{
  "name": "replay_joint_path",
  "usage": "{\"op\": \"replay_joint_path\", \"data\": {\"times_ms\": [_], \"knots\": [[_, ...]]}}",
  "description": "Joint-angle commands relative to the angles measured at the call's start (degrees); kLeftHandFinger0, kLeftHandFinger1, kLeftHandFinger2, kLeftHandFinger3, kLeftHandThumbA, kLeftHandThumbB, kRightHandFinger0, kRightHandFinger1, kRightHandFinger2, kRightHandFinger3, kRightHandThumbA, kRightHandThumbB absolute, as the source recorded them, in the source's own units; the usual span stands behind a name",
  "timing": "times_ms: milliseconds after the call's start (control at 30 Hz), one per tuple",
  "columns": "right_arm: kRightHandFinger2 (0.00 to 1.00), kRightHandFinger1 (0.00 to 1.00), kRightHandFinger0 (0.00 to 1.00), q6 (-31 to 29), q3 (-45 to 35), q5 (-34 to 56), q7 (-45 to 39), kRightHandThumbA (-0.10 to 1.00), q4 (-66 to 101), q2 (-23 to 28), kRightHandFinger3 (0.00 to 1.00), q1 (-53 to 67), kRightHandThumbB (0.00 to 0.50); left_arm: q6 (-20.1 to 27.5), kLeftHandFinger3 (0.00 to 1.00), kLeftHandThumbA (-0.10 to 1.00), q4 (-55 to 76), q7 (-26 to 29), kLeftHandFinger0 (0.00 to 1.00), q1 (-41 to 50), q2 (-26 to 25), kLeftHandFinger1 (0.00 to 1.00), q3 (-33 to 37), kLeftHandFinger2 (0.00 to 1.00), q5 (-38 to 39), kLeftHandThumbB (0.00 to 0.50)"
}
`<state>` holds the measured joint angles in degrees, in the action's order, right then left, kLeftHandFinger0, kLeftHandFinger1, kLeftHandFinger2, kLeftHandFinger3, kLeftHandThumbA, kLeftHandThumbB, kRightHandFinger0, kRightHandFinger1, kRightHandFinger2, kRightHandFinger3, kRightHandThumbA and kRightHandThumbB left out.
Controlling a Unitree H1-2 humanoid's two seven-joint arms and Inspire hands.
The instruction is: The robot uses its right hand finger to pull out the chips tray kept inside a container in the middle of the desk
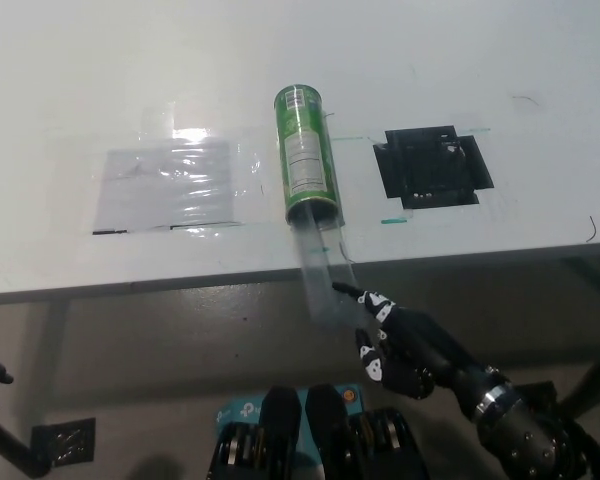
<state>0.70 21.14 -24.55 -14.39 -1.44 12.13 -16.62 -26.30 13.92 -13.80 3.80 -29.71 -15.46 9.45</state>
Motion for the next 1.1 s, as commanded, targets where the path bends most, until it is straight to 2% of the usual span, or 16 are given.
{"op": "replay_joint_path", "data": {"times_ms": [0,200,300,467,500,533,567,633,733,767,800,833,900,933,1033,1067], "knots": [[1.0,0.01,0.0,-1.77,-3.11,4.19,1.08,-0.1,3.3,-1.46,1.0,-1.72,0.229,0.82,0.66,-0.1,1.49,-0.1,0.26,0.2,-1.22,0.31,-0.44,0.43,0.01,0.0],[1.0,0.08,0.01,2.13,-5.29,5.42,-1.18,-0.1,8.98,-1.26,1.0,-1.1,0.226,0.88,0.67,-0.1,1.3,-0.25,0.25,0.36,-0.91,0.3,-0.36,0.42,0.35,0.0],[1.0,0.07,0.0,1.95,-5.84,5.65,-1.22,-0.1,9.68,-1.02,1.0,-1.11,0.241,1.04,0.67,-0.1,0.97,-0.21,0.26,0.12,-0.88,0.3,-0.36,0.42,0.31,0.0],[1.0,0.07,0.0,4.76,-10.94,8.62,-1.94,-0.1,18.73,2.39,1.0,2.32,0.243,0.37,0.66,-0.1,1.03,0.07,0.24,0.2,-0.76,0.29,-0.61,0.41,0.37,0.003],[0.84,0.01,0.0,6.16,-11.95,8.42,-1.99,-0.1,20.31,2.97,1.0,2.93,0.247,0.73,0.66,-0.1,0.82,-0.04,0.24,0.2,-0.74,0.29,-0.62,0.4,0.43,0.0],[0.76,0.0,0.0,6.89,-12.7,8.42,-2.02,-0.1,21.27,3.46,1.0,3.44,0.233,0.66,0.66,-0.1,0.78,-0.08,0.24,0.2,-0.72,0.29,-0.65,0.4,0.51,0.0],[0.76,0.0,0.0,7.12,-13.36,8.47,-2.0,-0.1,21.94,3.93,1.0,3.91,0.231,0.29,0.66,-0.1,0.85,-0.05,0.24,0.2,-0.7,0.29,-0.68,0.4,0.58,0.0],[1.0,0.0,0.0,6.11,-17.1,11.4,-0.78,-0.1,22.51,5.04,1.0,5.84,0.236,0.35,0.66,-0.1,0.98,0.15,0.23,0.28,-0.79,0.28,-0.44,0.4,-0.02,0.0],[1.0,0.01,0.0,7.77,-21.15,13.32,0.03,-0.1,22.51,4.78,1.0,7.73,0.253,0.99,0.65,-0.1,0.62,-0.02,0.22,0.35,-0.71,0.27,-0.44,0.39,0.07,0.0],[1.0,0.05,0.08,8.02,-21.76,13.57,0.23,-0.1,22.4,4.56,1.0,8.06,0.253,0.71,0.65,-0.1,0.66,0.06,0.22,0.31,-0.64,0.27,-0.5,0.39,0.14,0.001],[1.0,0.05,0.11,8.61,-22.58,13.87,0.24,-0.1,22.53,4.47,1.0,8.51,0.253,0.5,0.65,-0.1,0.56,0.22,0.22,0.4,-0.22,0.27,-0.44,0.39,0.22,0.0],[1.0,0.01,0.25,8.24,-23.96,13.91,1.18,-0.1,21.8,4.28,1.0,9.53,0.24,0.63,0.65,-0.1,0.55,0.19,0.21,0.43,-0.23,0.27,-0.35,0.38,0.14,0.0],[1.0,0.0,0.22,6.92,-25.86,14.47,2.87,-0.1,20.63,3.17,1.0,10.46,0.26,1.0,0.65,-0.1,0.31,0.0,0.22,0.39,-0.19,0.28,-0.34,0.39,0.23,0.0],[1.0,0.0,0.13,7.21,-26.65,14.39,3.28,-0.1,20.45,2.74,1.0,10.81,0.26,1.2,0.65,-0.1,0.01,-0.07,0.22,0.28,-0.15,0.28,-0.26,0.38,0.2,0.0],[1.0,0.01,0.14,7.2,-28.48,14.34,4.44,-0.1,18.75,1.51,1.0,11.78,0.241,1.23,0.65,-0.1,0.04,0.1,0.22,0.31,-0.23,0.27,-0.05,0.38,-0.3,0.003],[1.0,0.03,0.11,4.08,-29.46,14.5,6.52,-0.1,14.78,0.05,1.0,12.48,0.234,1.03,0.65,-0.1,0.13,0.15,0.21,0.33,-0.15,0.27,-0.13,0.37,-0.19,0.003]]}}
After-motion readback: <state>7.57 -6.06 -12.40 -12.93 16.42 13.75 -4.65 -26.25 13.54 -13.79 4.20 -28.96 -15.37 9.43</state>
